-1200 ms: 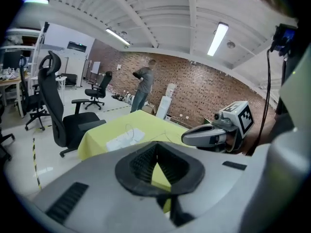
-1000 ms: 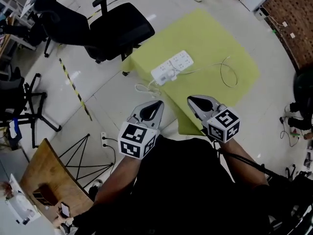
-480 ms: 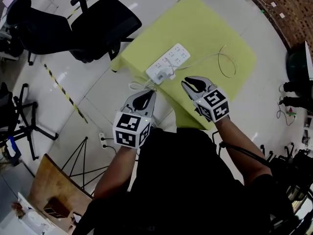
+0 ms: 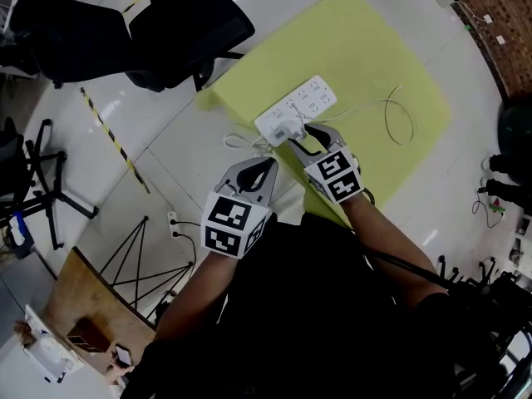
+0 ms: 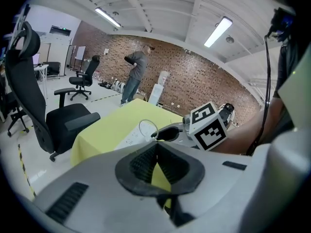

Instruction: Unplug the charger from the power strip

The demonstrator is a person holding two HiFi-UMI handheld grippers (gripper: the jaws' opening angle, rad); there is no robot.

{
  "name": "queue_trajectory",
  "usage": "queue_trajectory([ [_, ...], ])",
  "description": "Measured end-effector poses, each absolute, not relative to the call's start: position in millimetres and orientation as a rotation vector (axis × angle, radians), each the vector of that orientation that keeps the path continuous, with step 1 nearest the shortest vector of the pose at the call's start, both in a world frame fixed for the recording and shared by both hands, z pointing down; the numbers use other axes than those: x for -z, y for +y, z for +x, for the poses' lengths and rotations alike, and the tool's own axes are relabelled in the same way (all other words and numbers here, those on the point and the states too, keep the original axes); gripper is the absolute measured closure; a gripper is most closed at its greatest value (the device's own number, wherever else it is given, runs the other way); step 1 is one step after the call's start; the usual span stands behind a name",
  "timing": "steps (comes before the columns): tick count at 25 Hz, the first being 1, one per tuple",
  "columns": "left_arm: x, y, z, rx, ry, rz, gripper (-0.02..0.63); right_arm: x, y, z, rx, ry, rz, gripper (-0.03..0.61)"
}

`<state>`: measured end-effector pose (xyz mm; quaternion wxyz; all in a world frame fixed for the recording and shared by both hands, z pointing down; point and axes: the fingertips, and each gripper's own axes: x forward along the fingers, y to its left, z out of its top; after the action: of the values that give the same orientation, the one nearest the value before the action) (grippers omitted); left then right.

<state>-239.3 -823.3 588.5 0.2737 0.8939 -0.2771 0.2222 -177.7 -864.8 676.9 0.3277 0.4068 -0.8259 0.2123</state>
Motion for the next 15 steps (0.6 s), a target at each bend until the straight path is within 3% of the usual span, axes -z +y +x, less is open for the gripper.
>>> queue_trajectory([
  [15,-590.6,-830.3,-246.8,-0.594,-0.782,2.384,0.607,-676.6,-876.1,-185.8,-0.565,-2.154,1.063,0.44],
])
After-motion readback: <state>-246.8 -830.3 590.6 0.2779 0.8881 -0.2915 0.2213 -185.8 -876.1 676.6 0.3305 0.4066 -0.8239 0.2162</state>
